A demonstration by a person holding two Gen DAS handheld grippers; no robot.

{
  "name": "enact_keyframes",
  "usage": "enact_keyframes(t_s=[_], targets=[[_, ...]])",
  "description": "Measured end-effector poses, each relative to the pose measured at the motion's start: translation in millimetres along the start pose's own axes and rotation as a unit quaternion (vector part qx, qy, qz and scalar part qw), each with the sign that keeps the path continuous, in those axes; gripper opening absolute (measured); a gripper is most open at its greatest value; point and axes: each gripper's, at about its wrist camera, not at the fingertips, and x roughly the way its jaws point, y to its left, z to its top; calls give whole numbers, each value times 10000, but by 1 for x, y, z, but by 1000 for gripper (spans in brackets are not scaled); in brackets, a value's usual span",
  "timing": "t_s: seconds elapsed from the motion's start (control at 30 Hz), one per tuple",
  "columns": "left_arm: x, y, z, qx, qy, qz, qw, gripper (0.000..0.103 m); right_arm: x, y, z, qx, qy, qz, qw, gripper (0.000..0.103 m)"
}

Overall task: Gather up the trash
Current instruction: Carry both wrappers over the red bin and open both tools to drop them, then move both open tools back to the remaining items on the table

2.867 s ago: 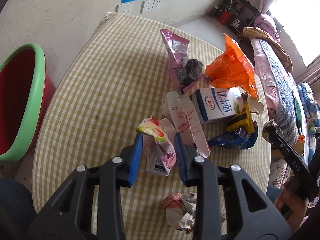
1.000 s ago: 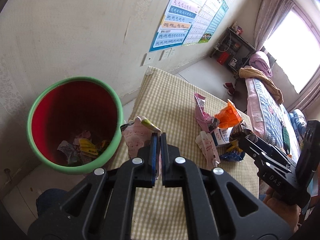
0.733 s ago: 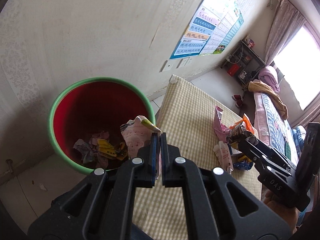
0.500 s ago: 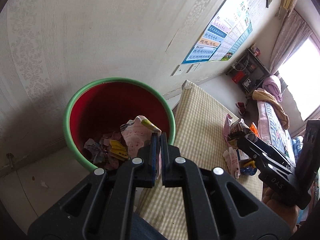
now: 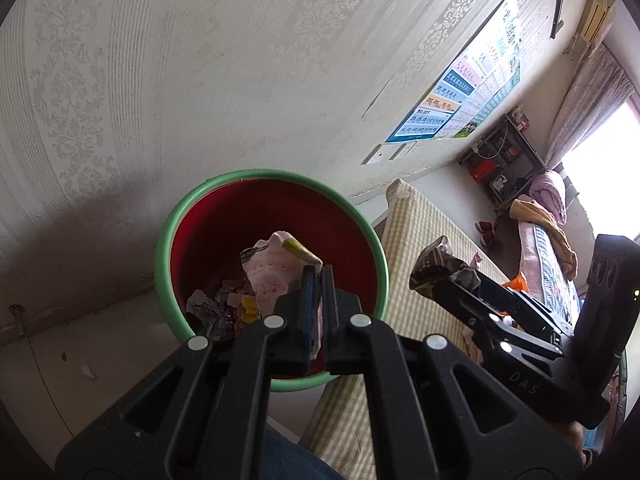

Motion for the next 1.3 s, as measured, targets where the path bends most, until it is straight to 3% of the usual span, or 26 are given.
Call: enact_keyframes(t_s=[0.3,0.37,0.57,0.77,0.93,1.3], targets=[[20,21,4,-205,159,16,9997,4,40,16,1,-185,337,111,9992,58],[21,23,5,-240,154,32,9996,20,45,16,0,-213,399,72,9990,58],[16,32,4,-389,34,91,9992,62,48,14,-7,-230,496,-17,9985,75],[6,32,1,-421,-75,261,9987,93,34,13,-10,-172,409,-121,9989,82],[-6,21,-3,-339,-165,339,9987,97,14,9,-15,-85,277,-222,9993,91],[-12,-49,-27,78,-53,43,9999,97,-51,-41,-50,324,33,-587,9977,92]])
